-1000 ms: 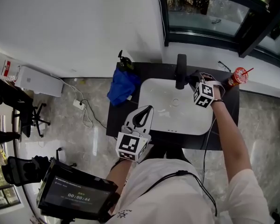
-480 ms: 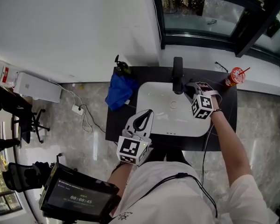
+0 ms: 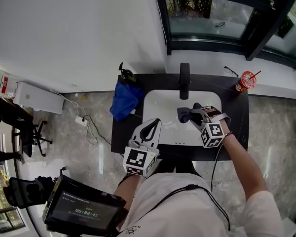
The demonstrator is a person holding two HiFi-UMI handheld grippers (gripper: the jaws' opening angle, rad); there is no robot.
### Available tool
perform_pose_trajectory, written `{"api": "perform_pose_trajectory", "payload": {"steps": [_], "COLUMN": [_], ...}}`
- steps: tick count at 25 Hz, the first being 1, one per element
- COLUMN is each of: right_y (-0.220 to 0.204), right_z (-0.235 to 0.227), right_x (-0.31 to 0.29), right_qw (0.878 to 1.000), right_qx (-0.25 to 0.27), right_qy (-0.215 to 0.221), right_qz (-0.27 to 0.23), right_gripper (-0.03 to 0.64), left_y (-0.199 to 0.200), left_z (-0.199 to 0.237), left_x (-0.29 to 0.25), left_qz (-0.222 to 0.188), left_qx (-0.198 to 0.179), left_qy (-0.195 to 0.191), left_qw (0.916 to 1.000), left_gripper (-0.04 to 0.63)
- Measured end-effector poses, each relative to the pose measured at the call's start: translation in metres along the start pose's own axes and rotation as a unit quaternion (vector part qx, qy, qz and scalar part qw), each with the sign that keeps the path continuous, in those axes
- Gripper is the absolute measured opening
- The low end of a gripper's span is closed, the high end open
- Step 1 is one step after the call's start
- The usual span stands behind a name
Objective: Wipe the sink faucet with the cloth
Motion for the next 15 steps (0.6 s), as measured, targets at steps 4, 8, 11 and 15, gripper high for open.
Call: {"api": "perform_pose_trajectory", "payload": {"steps": [4, 8, 11, 15], "right_y": [-0.018, -0.04, -0.052, -0.063], "right_z": [0.005, -0.006, -0.025, -0.055], "right_x": [-0.003, -0.004, -0.004, -0.008], "right_qw": [1.0, 0.998, 0.996, 0.993], "right_qx": [-0.011, -0.016, -0.025, -0.05], "right_qy": [0.008, 0.002, -0.012, -0.028], "right_qz": [0.024, 0.065, 0.089, 0.105], "right_gripper": [0.109, 0.109, 0.109, 0.109], "left_y": [-0.001, -0.002, -0.003, -0.003], "left_z": [0.0, 0.002, 0.004, 0.006], "left_x": [0.0, 0.0, 0.0, -0.002], "left_qz": [-0.002, -0.002, 0.0, 0.001], "left_qx": [0.0, 0.003, 0.006, 0.007], "left_qy": [0.001, 0.002, 0.003, 0.004], "left_qw": [1.0, 1.0, 1.0, 1.0], "left_gripper": [-0.006, -0.006, -0.006, -0.006]}}
Point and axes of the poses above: the fingertips, and each gripper's own axes: x backward along the fingers, z to its left, y out of its top, the point moved 9 cm from there along x, backward along the fingers, and after that the axes turned 7 degrees about y, right-handed, at the moved point
